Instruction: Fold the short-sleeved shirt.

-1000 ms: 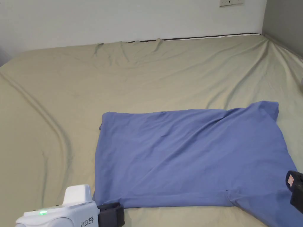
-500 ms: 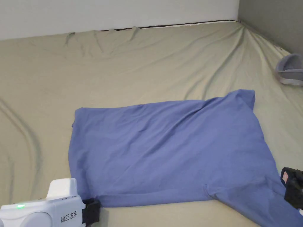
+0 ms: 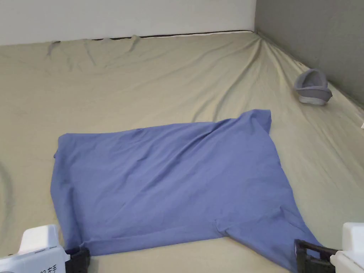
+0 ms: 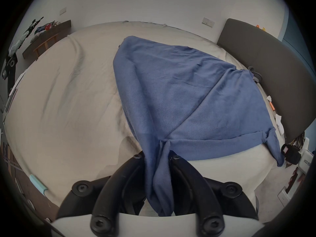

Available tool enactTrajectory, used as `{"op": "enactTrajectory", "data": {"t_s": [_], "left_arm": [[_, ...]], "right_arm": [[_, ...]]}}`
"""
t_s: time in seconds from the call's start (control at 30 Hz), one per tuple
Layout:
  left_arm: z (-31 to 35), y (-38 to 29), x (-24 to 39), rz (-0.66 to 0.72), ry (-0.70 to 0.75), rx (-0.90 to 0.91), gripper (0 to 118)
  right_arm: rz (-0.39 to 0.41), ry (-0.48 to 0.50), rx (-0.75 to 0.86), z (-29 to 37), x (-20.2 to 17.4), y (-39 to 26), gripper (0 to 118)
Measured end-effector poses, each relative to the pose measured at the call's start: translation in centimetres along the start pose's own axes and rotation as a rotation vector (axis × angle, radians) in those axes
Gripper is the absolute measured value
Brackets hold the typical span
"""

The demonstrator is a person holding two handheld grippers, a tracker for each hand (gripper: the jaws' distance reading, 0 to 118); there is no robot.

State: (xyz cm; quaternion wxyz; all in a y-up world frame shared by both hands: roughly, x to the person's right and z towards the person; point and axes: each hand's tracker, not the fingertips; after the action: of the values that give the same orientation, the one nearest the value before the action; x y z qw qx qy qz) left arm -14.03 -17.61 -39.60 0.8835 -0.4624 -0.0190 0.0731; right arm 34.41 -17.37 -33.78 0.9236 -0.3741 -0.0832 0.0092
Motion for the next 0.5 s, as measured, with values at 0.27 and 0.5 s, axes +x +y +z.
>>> {"op": "enactTrajectory", "data": {"t_s": [0.27,0.5], "left_arm": [[0.2,0.8,0.3,0.007,0.016,-0.019,17],[0.2,0.9,-0.4,0.039,-0.014,-0.024,16]], "right_arm": [[0.006,-0.004,0.022,0.1,0.5,-0.6,82],[-0.017,0.107,0.035,0.0,-0.6,-0.2,2]]}}
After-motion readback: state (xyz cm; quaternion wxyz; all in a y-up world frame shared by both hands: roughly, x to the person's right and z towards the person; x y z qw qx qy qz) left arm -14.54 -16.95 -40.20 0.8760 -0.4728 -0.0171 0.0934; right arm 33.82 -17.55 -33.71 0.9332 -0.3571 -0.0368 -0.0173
